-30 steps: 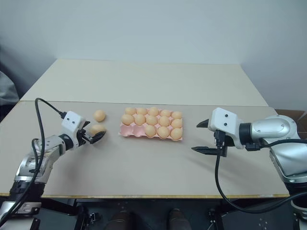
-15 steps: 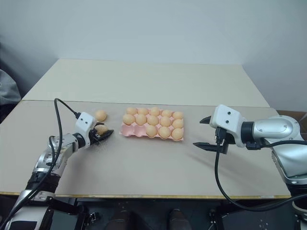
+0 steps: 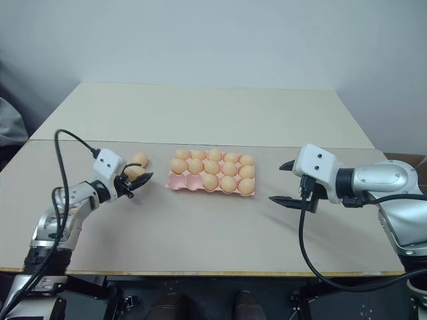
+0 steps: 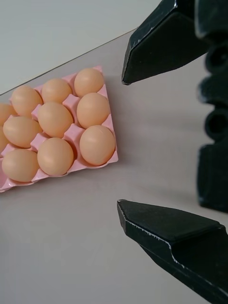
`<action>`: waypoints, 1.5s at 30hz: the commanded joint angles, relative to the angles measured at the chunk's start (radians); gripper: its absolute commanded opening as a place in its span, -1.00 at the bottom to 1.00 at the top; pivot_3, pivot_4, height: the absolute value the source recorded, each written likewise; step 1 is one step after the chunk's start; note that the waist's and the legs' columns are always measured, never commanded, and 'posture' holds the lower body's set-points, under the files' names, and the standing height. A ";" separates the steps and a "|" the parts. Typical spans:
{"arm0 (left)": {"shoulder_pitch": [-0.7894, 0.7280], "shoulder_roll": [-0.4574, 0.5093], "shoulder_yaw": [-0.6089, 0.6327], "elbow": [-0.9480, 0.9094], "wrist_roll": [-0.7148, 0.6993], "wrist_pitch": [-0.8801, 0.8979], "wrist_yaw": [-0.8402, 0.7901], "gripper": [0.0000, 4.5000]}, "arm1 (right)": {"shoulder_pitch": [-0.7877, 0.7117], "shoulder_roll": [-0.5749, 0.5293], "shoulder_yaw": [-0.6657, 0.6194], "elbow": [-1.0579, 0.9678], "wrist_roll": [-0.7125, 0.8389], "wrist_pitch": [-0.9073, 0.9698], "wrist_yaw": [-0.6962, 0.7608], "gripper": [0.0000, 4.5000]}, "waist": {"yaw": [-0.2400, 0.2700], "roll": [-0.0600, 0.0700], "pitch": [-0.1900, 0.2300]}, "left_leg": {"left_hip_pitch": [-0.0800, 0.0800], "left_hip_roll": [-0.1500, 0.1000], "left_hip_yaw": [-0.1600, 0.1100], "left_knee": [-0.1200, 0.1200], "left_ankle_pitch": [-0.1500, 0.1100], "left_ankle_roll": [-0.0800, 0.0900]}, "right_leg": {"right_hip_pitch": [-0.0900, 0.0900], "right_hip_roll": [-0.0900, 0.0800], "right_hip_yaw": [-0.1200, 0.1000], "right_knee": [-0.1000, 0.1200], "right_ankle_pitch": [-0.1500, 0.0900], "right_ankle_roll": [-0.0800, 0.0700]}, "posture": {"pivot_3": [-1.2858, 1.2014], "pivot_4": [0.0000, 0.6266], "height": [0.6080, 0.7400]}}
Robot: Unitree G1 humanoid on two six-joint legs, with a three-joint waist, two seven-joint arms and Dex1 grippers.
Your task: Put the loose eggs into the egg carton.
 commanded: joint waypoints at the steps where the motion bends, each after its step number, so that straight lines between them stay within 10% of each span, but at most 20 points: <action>1: -0.067 -0.041 -0.044 -0.070 -0.039 0.001 -0.035 -0.05 | -0.007 0.003 -0.035 -0.022 -0.003 -0.009 -0.025 1.00 | 0.007 0.000 0.000 | 0.000 0.000 0.000 0.000 0.000 0.000 | 0.000 0.000 0.000 0.000 0.000 0.000 | 0.03 -0.52 1.00; 21: -0.260 -0.180 -0.244 0.180 0.057 -0.133 -0.175 -0.05 | 0.124 0.020 -0.118 -0.127 0.014 0.050 -0.129 1.00 | 0.001 0.000 0.000 | -0.001 -0.001 -0.002 0.002 0.000 0.000 | 0.001 0.001 0.001 0.000 0.000 0.002 | 0.03 -0.52 1.00; 26: -0.238 -0.170 -0.242 0.162 0.072 -0.154 -0.180 0.63 | 0.117 0.021 -0.107 -0.119 0.010 0.047 -0.134 1.00 | 0.001 0.000 0.000 | -0.001 -0.001 -0.002 0.002 0.000 0.000 | 0.001 0.001 0.001 0.000 0.000 0.002 | 0.03 -0.52 1.00; 29: -0.228 -0.181 -0.222 0.147 0.070 -0.165 -0.148 0.99 | 0.112 0.021 -0.101 -0.111 0.006 0.039 -0.132 1.00 | 0.002 0.000 0.000 | -0.001 -0.001 -0.002 0.002 0.000 0.000 | 0.001 0.001 0.001 0.000 0.000 0.003 | 0.03 -0.52 1.00; 45: 0.161 0.121 0.200 -0.330 -0.178 0.083 -0.179 0.99 | 0.092 0.017 -0.091 -0.086 0.004 0.019 -0.110 1.00 | -0.025 0.000 0.000 | 0.000 0.000 -0.002 0.002 0.000 0.000 | 0.001 0.002 0.001 0.001 -0.002 0.004 | 0.03 -0.52 1.00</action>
